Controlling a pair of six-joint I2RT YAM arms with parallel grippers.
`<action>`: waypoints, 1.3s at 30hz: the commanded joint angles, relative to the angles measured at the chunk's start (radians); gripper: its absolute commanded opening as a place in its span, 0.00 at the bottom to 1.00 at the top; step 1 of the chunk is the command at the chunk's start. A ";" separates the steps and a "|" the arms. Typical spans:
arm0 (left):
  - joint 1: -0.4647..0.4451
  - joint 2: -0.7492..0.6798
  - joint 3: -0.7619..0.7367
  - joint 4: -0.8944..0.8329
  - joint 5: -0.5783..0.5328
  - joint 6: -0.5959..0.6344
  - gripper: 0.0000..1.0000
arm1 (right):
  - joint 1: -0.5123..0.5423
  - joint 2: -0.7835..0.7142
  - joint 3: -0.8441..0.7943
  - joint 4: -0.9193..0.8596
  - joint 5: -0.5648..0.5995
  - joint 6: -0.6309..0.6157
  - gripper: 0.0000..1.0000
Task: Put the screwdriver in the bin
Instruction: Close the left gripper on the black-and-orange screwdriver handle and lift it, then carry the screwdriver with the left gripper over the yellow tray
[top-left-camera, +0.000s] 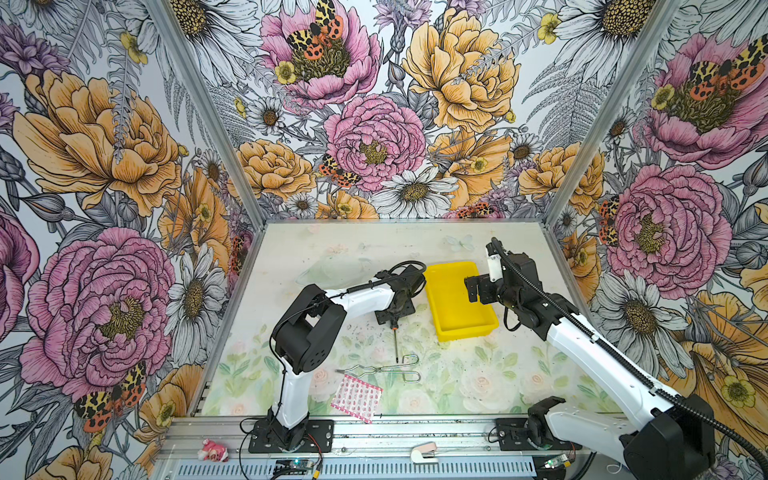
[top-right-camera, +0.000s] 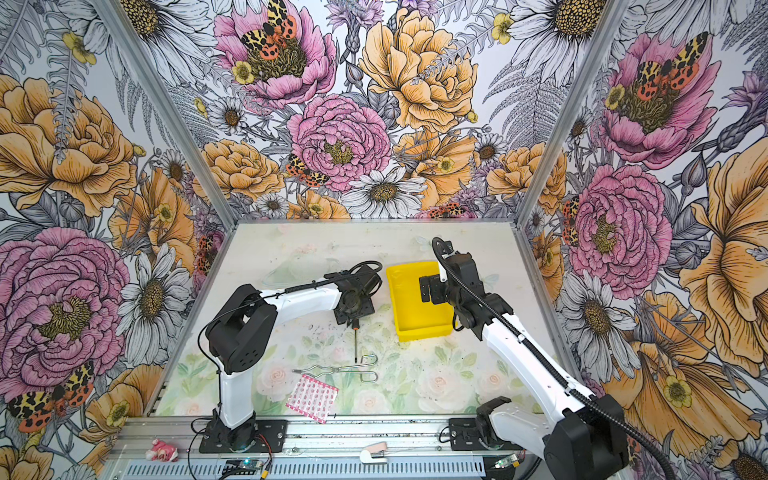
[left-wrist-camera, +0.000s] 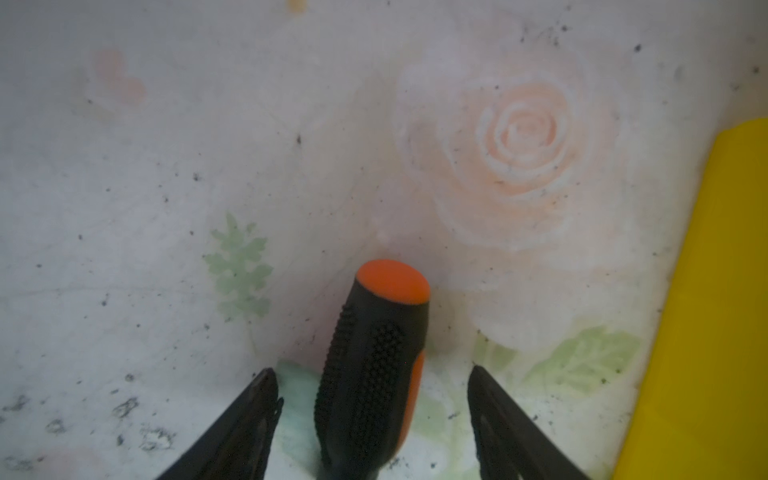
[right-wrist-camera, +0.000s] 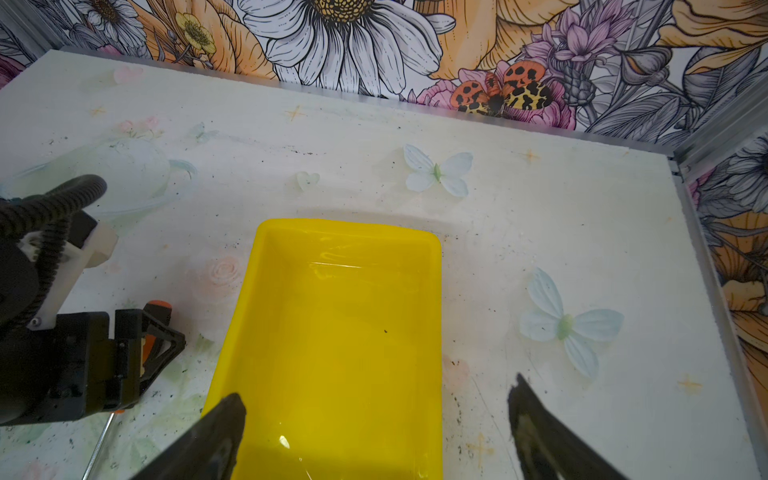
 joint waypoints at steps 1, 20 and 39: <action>-0.004 0.023 0.027 -0.057 -0.035 -0.010 0.69 | -0.007 -0.001 0.003 0.010 -0.011 -0.008 1.00; 0.019 0.021 0.103 -0.053 -0.087 0.123 0.09 | -0.019 -0.092 -0.009 -0.008 0.008 -0.009 0.99; -0.031 -0.057 0.323 -0.053 -0.064 0.144 0.07 | -0.179 -0.082 -0.079 -0.025 -0.145 0.154 0.99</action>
